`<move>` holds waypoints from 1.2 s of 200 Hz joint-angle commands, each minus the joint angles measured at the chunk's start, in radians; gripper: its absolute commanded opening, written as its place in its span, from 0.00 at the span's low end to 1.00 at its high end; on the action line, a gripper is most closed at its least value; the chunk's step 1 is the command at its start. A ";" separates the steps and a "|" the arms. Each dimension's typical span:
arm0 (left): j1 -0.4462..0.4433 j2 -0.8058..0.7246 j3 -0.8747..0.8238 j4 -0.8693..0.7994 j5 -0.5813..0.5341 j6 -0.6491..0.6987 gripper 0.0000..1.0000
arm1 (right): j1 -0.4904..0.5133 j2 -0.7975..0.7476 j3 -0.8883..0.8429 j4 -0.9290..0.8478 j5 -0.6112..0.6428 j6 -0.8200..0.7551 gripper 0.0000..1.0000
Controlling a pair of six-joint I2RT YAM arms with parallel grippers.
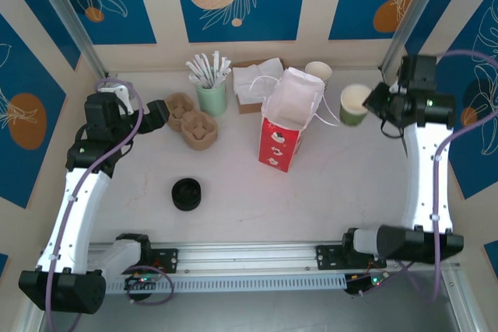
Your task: Pack the takeout coffee
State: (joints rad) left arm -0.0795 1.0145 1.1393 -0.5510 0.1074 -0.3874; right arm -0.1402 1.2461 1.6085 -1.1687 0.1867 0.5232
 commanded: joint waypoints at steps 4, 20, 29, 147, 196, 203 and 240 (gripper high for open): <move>-0.023 -0.001 -0.030 0.010 0.042 -0.011 0.97 | 0.017 -0.150 -0.205 -0.014 -0.053 0.013 0.00; -0.039 0.008 -0.058 0.019 0.048 -0.022 0.96 | 0.055 -0.235 -0.334 -0.039 -0.044 0.045 0.00; -0.049 0.013 -0.077 0.023 0.050 -0.027 0.96 | 0.079 -0.282 -0.404 -0.043 -0.055 0.066 0.00; -0.126 0.030 -0.229 -0.083 0.011 -0.059 0.92 | 0.895 -0.409 -0.804 0.371 0.106 0.326 0.00; -0.162 -0.001 -0.247 -0.258 -0.053 -0.106 0.90 | 1.071 -0.289 -0.802 0.554 0.197 0.384 0.00; -0.166 -0.010 -0.254 -0.278 -0.058 -0.119 0.89 | 1.078 -0.267 -0.798 0.570 0.201 0.391 0.00; -0.187 -0.023 -0.292 -0.357 -0.066 -0.162 0.85 | 1.084 -0.115 -0.729 0.576 0.203 0.411 0.00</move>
State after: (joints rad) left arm -0.2462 1.0080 0.8749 -0.8017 0.0727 -0.5056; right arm 0.9367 1.0641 0.8196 -0.6312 0.3462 0.8928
